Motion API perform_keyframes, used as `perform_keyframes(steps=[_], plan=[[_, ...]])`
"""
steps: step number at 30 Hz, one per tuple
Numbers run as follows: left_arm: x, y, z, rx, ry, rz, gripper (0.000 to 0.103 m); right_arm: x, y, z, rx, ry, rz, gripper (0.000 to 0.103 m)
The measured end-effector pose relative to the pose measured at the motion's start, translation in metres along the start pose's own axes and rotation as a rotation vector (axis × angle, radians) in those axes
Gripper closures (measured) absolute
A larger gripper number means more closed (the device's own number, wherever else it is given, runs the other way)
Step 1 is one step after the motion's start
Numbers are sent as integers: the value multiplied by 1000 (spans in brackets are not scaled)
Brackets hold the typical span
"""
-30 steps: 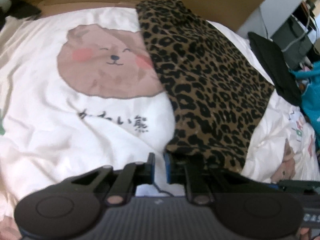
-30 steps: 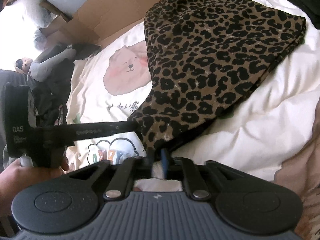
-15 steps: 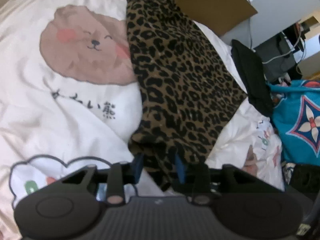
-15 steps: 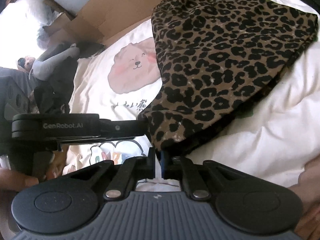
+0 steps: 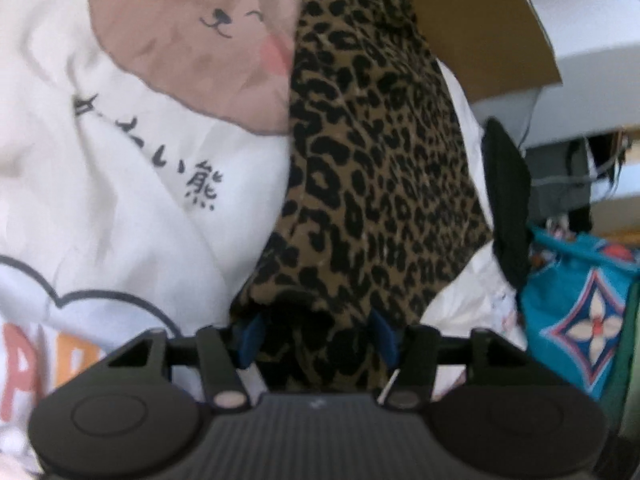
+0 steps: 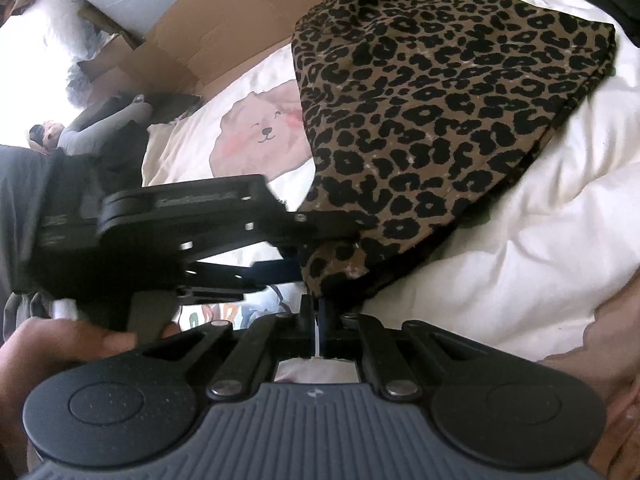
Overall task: Fold clothes
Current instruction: 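Close both tools on the garment's edge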
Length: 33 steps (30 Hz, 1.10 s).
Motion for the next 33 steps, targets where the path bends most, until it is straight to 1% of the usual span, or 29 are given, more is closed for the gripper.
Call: perform_keyframes(steps=[2, 3, 5, 7, 10, 11, 13, 15, 16, 17, 21, 23, 25, 27, 29, 32, 33], plan=[[3, -3, -2, -26, 16, -28, 44, -1, 1, 1, -6, -2, -2, 103], [4, -5, -3, -39, 24, -41, 47, -1, 2, 2, -10, -5, 2, 103], [6, -8, -4, -64, 38, -68, 57, -3, 5, 4, -19, -12, 12, 103], [7, -10, -7, -82, 39, -79, 79, -6, 7, 7, -27, -20, 22, 103], [6, -10, -12, -83, 2, -43, 90, -9, 9, 12, -44, -35, 38, 103], [6, -9, -14, -79, -8, -26, 91, -11, 10, 13, -51, -42, 43, 100], [8, -9, -17, -60, -19, 6, 93, -12, 12, 15, -64, -59, 58, 100], [10, -12, -22, -34, -15, 24, 95, -13, 14, 14, -74, -58, 71, 94], [11, -14, -24, -27, -11, 28, 96, -13, 14, 13, -79, -55, 71, 89], [12, -16, -26, -24, -9, 32, 96, -13, 15, 12, -83, -53, 69, 87], [13, -17, -27, 5, -14, 75, 100, -11, 16, 3, -116, -22, 60, 86], [13, -16, -27, 32, -17, 107, 101, -6, 17, -4, -141, 18, 58, 86], [13, -18, -26, 41, -22, 114, 101, 1, 18, -12, -171, 67, 56, 86], [13, -18, -25, 52, -26, 126, 101, 9, 19, -16, -172, 95, 65, 86], [14, -20, -25, 67, -30, 133, 101, 16, 16, -11, -157, 91, 56, 86], [15, -18, -25, 75, -37, 142, 100, 18, 6, 2, -143, 70, 2, 86], [15, -17, -26, 78, -39, 147, 99, 17, 3, 7, -139, 57, -14, 86]])
Point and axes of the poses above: each gripper's, at about its wrist camera, not at the fingertips, and z roughly the way its jaws point, y to its right, x to its top, the point moved 5 cm from there along z, roughly the way its jaws point, and after that the axes turned 13 degrees about -x, right-handed, at the moved point
